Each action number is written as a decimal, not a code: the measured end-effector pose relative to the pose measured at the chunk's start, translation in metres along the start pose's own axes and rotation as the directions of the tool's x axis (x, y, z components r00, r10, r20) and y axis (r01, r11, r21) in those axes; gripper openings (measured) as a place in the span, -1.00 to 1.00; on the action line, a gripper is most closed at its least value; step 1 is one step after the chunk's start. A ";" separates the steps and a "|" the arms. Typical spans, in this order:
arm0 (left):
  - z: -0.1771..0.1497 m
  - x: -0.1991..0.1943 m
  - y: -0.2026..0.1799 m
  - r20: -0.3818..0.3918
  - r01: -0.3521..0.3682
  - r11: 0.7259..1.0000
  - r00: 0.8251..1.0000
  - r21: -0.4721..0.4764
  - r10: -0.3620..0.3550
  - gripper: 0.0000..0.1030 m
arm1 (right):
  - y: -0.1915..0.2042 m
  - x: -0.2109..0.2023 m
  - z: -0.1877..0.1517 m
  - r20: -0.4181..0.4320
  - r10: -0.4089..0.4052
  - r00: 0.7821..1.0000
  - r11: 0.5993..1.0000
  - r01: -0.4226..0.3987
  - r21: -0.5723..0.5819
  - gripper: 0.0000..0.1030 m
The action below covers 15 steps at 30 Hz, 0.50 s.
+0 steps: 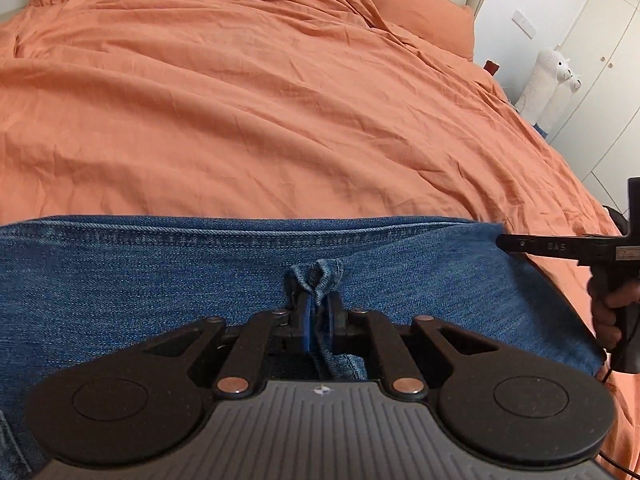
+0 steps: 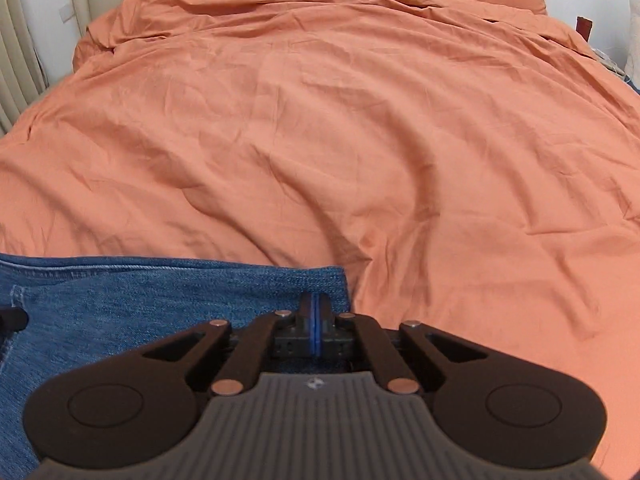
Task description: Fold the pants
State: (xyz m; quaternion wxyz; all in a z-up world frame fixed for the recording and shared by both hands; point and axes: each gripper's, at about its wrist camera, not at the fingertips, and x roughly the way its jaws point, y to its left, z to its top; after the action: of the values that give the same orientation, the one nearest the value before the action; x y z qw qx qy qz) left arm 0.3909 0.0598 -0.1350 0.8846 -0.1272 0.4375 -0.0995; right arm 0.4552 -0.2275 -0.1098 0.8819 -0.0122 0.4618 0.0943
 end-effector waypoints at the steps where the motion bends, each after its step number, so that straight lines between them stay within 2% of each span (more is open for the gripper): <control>1: 0.001 -0.003 -0.002 0.002 -0.009 1.000 1.000 -0.001 0.009 -0.70 | 0.000 -0.004 0.001 -0.004 0.000 1.000 1.000 0.000 -0.001 -1.00; 3: 0.002 -0.017 -0.011 0.025 -0.037 0.999 0.999 0.020 0.037 -0.65 | -0.001 -0.021 0.001 0.008 0.017 1.000 1.000 -0.017 -0.014 -1.00; 6: -0.003 -0.040 -0.021 0.057 -0.027 0.999 0.998 0.039 0.025 -0.65 | -0.002 -0.055 -0.013 0.011 0.058 0.998 0.997 -0.057 -0.046 -1.00; 9: -0.016 -0.061 -0.035 0.048 0.002 0.998 0.999 0.069 -0.005 -0.65 | -0.002 -0.089 -0.039 0.016 0.079 0.997 0.991 -0.076 -0.105 -1.00; 15: -0.050 -0.081 -0.064 0.022 -0.003 0.990 1.000 0.145 -0.001 -0.67 | -0.001 -0.132 -0.095 0.031 0.089 0.996 0.979 -0.081 -0.189 -1.00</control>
State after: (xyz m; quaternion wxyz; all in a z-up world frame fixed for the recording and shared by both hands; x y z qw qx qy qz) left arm 0.2985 0.0157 -0.0830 0.8962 -0.0636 0.4196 -0.1292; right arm 0.3047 -0.2591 -0.0561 0.8809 -0.0738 0.4334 0.1753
